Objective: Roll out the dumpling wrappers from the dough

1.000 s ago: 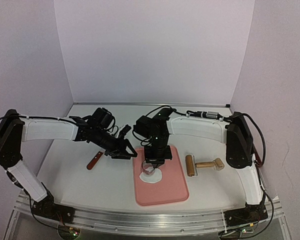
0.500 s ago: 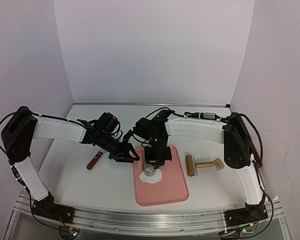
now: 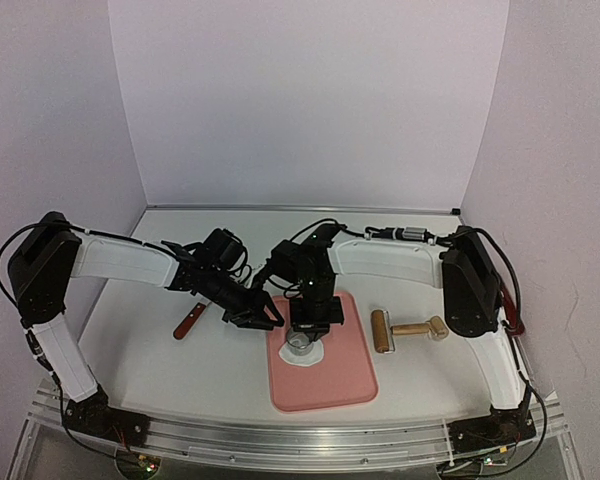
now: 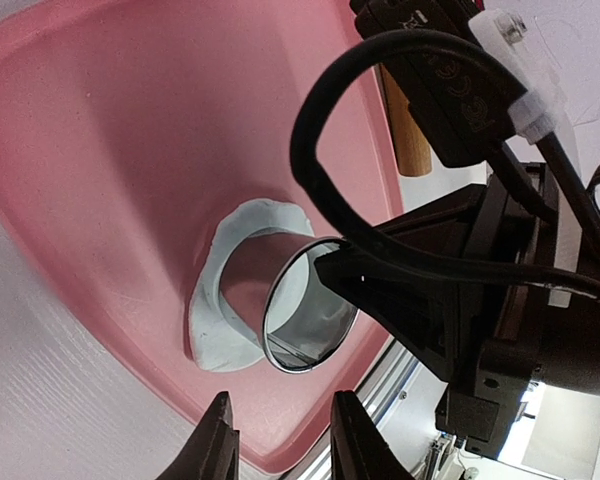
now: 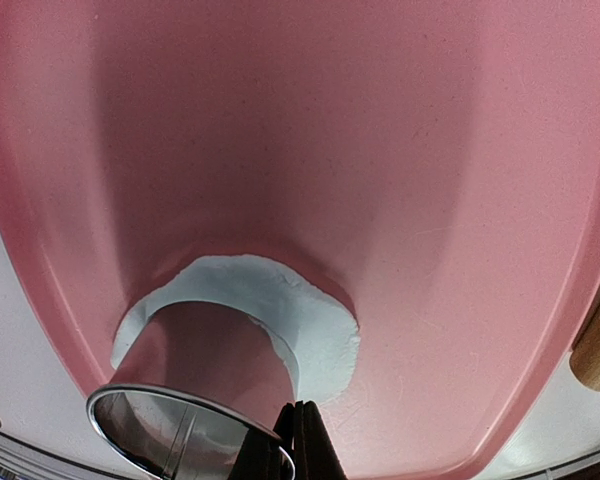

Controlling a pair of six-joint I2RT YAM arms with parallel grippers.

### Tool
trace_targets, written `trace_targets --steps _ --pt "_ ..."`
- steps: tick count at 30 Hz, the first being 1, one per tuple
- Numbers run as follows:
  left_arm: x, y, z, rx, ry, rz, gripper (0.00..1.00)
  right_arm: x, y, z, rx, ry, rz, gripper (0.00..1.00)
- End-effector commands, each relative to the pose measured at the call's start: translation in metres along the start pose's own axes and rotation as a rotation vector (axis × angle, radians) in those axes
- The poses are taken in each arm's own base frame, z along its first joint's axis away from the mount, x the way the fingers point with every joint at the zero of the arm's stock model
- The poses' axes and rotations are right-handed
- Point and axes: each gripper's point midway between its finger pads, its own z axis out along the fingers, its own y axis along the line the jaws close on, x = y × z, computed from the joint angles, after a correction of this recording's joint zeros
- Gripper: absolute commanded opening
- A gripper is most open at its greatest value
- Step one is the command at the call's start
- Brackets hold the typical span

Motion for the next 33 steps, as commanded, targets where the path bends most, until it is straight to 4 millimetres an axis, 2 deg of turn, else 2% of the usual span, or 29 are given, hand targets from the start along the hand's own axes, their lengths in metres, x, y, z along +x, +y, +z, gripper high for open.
trace_targets --steps 1,23,33 --pt "-0.016 -0.019 -0.002 0.037 -0.038 0.039 0.29 0.000 -0.004 0.010 0.022 0.018 -0.003 0.00" --pt "-0.007 -0.014 0.008 0.026 -0.015 0.029 0.28 0.013 -0.012 0.033 0.053 0.094 -0.003 0.00" --pt "0.003 -0.017 0.016 0.079 0.026 0.036 0.34 0.016 -0.016 0.038 0.067 0.104 0.003 0.00"
